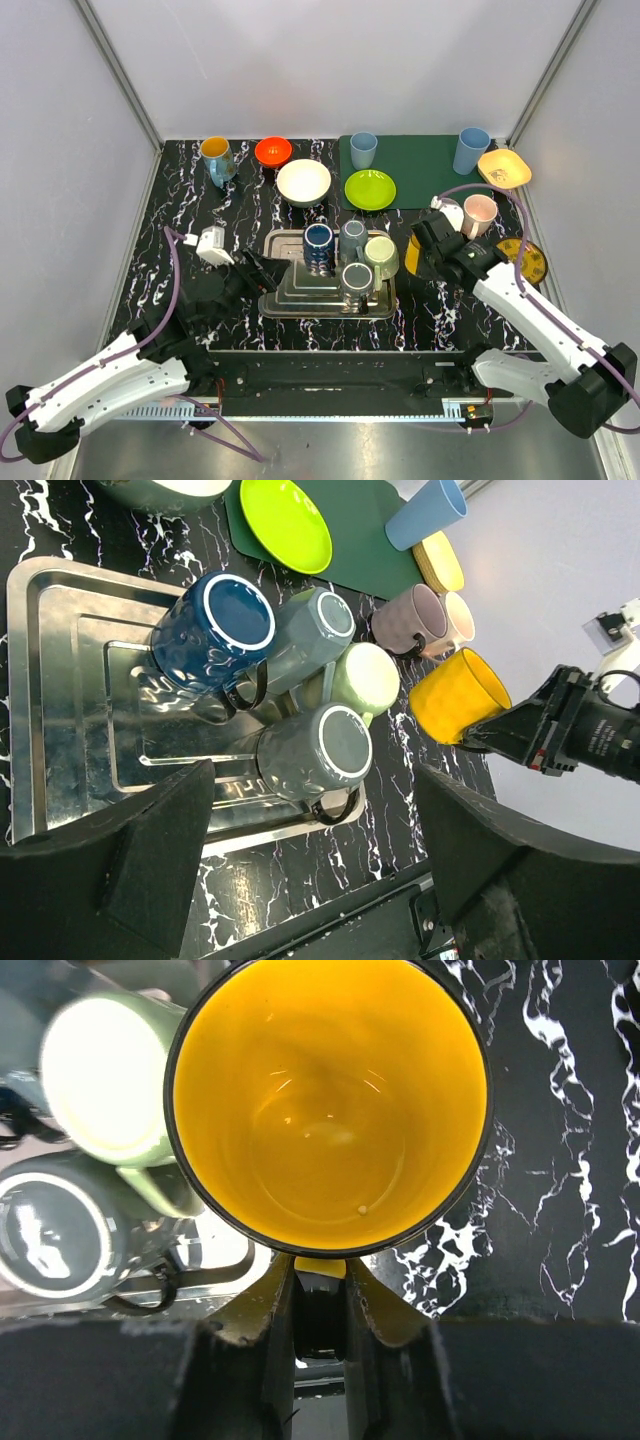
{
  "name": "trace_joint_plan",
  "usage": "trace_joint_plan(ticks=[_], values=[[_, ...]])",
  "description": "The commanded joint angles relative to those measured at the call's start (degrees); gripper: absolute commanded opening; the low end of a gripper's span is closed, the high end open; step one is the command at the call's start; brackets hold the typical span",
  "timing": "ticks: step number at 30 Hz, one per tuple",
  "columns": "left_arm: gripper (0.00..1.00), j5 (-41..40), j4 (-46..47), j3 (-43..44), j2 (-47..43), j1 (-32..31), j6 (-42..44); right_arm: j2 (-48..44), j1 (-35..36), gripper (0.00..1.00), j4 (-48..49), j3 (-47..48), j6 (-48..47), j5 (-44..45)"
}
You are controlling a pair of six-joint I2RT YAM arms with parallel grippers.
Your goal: Turn the mug right side up
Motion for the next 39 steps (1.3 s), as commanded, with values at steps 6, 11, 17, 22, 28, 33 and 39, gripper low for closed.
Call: trace_joint_plan(ticks=[6, 11, 17, 22, 28, 33, 39], values=[[0.82, 0.09, -0.02, -0.72, 0.3, 0.26, 0.35, 0.31, -6.28, 0.0, 5.57, -6.25, 3.61, 3.93], [0.82, 1.49, 1.48, -2.22, 0.48, 0.18, -0.35, 0.49, -16.04, 0.0, 9.18, -8.72, 3.7, 4.27], [0.82, 3.25, 2.62, -2.83, 1.97, 0.27, -0.52, 4.43, -23.59, 0.0, 12.78, -9.95, 3.7, 4.28], [0.82, 4.04, 2.71, -3.53, 2.41, 0.27, -0.61, 8.74, -25.8, 0.0, 17.0, -11.18, 4.49, 3.93], [0.82, 4.48, 2.27, -4.06, 2.32, 0.27, -0.79, 12.53, -27.21, 0.0, 18.15, -10.3, 3.7, 2.78], [0.83, 5.19, 2.27, -3.89, 3.37, 0.27, -0.88, 12.1, -27.21, 0.33, 16.74, -10.74, 3.26, -1.87], [0.86, 6.59, 2.53, -3.98, 6.62, 0.27, -0.88, 5.24, -27.12, 0.62, 13.32, -11.18, 2.91, -6.08]])
